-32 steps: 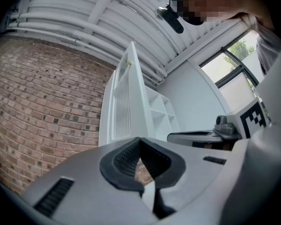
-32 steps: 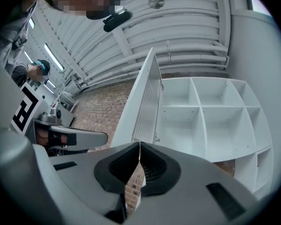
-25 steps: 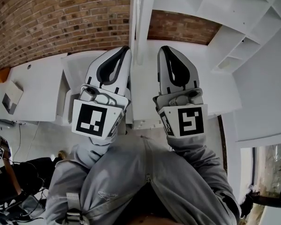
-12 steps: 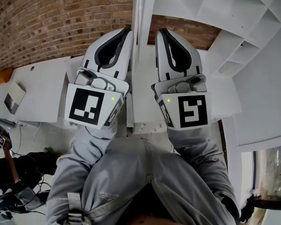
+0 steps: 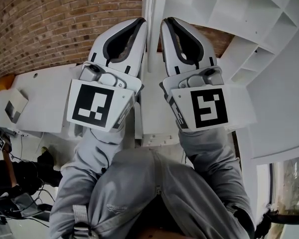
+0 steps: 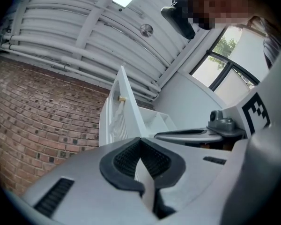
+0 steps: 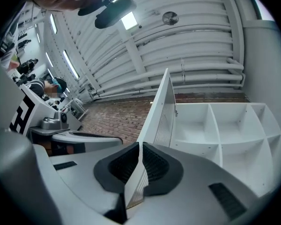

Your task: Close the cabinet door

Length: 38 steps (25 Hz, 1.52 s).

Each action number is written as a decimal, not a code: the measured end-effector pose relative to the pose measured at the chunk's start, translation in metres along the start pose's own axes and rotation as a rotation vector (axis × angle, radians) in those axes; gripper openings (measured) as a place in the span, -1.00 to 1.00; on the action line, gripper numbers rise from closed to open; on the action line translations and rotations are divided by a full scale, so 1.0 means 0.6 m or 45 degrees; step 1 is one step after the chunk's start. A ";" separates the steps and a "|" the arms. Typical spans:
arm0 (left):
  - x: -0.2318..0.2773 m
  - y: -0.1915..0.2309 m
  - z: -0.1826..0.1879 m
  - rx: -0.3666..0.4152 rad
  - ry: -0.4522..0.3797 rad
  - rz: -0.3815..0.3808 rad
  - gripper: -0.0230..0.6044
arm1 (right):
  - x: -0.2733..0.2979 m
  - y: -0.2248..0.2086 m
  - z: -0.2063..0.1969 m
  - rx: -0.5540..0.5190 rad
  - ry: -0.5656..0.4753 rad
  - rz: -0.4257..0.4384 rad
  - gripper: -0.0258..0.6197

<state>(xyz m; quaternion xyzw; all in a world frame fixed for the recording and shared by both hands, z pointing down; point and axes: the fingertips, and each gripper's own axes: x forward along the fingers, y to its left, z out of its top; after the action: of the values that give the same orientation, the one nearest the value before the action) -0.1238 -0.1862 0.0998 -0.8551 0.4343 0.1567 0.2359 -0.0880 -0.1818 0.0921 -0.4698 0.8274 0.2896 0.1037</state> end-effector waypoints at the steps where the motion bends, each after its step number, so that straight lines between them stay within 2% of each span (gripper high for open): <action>1: 0.002 0.002 0.002 0.006 -0.003 0.003 -0.91 | 0.005 0.002 0.002 0.019 0.002 0.018 -0.83; 3: 0.008 0.012 0.001 0.017 -0.007 0.012 -0.91 | 0.019 0.002 0.003 0.052 -0.004 0.039 -0.80; 5: 0.015 0.023 -0.001 0.020 -0.011 0.017 -0.91 | 0.034 0.001 0.002 0.042 -0.009 0.043 -0.52; 7: 0.018 0.026 0.002 0.021 -0.019 0.019 -0.91 | 0.040 0.003 0.005 0.021 -0.008 0.041 -0.45; 13: 0.017 0.070 -0.008 0.004 -0.005 0.040 -0.91 | 0.082 0.018 -0.005 0.028 0.015 0.029 -0.44; 25: 0.016 0.008 -0.011 0.014 -0.006 0.059 -0.91 | 0.021 -0.004 -0.002 0.024 -0.028 -0.003 -0.44; 28: 0.016 -0.023 -0.011 0.018 -0.018 0.044 -0.91 | -0.012 -0.012 0.005 0.005 -0.051 -0.004 -0.44; 34: 0.048 0.014 -0.040 -0.030 -0.013 -0.011 -0.91 | 0.026 -0.020 -0.015 -0.005 -0.027 -0.028 -0.43; 38: 0.066 0.003 -0.047 -0.050 -0.021 -0.052 -0.91 | 0.014 -0.049 -0.020 -0.013 -0.024 -0.078 -0.42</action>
<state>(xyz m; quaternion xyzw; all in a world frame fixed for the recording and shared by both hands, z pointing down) -0.1007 -0.2287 0.1046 -0.8670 0.4115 0.1674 0.2257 -0.0667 -0.2063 0.0871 -0.4926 0.8102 0.2950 0.1179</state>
